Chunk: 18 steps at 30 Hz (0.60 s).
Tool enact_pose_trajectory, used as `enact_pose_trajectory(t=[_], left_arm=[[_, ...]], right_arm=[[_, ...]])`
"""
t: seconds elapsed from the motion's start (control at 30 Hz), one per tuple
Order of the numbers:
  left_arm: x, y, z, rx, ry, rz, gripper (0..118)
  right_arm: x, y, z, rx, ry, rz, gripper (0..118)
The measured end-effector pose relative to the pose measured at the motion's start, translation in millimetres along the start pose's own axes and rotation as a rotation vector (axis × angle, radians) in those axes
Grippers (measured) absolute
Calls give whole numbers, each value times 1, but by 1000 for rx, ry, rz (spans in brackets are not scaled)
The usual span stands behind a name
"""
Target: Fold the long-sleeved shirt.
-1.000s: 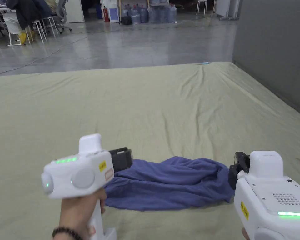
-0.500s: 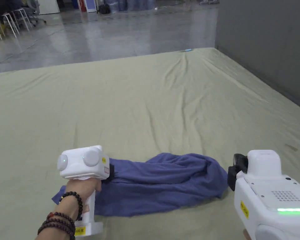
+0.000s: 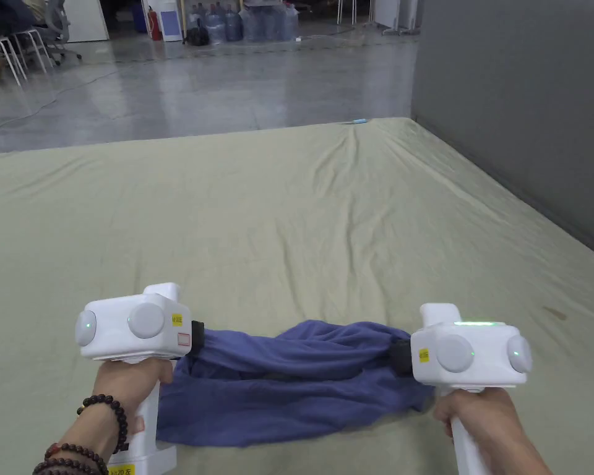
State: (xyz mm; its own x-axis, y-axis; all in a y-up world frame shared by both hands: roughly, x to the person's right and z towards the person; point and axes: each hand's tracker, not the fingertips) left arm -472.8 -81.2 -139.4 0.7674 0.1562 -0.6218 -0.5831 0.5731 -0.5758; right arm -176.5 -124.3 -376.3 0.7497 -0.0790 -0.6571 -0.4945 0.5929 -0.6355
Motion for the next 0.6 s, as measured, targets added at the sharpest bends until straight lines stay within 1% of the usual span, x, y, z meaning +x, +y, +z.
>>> enact_pose_trajectory(t=[0.03, 0.07, 0.17, 0.2, 0.27, 0.37, 0.4, 0.43, 0.5, 0.6], left_arm=[[-1, 0, 3, 4, -4, 4, 0], [-1, -1, 6, 7, -8, 7, 0], [-6, 1, 20, 56, -4, 13, 0], [-6, 1, 27, 89, -5, 5, 0], [-11, 8, 40, 150, -16, -1, 0], [-14, 24, 70, 240, -13, 4, 0], [-15, 32, 85, 298, -14, 8, 0], [-16, 42, 101, 355, 0, 14, 0], [-18, 66, 132, 436, 13, 20, 0], [-24, 113, 178, 525, 24, 12, 0]], right_arm=[[-4, 3, -12, -33, -23, 31, 16], [-9, 3, -9, -61, -45, 48, 15], [-13, 8, 8, -34, -32, 12, 15], [-14, 9, 19, 10, -3, 17, 13], [-17, 19, 43, 95, 19, 18, 13], [-22, 52, 65, 207, 103, 5, 12], [-27, 65, 79, 242, 126, 20, 12], [-33, 79, 92, 284, 144, 51, 12], [-49, 108, 113, 359, 147, 95, 12], [-73, 162, 142, 424, 200, 119, 12]])
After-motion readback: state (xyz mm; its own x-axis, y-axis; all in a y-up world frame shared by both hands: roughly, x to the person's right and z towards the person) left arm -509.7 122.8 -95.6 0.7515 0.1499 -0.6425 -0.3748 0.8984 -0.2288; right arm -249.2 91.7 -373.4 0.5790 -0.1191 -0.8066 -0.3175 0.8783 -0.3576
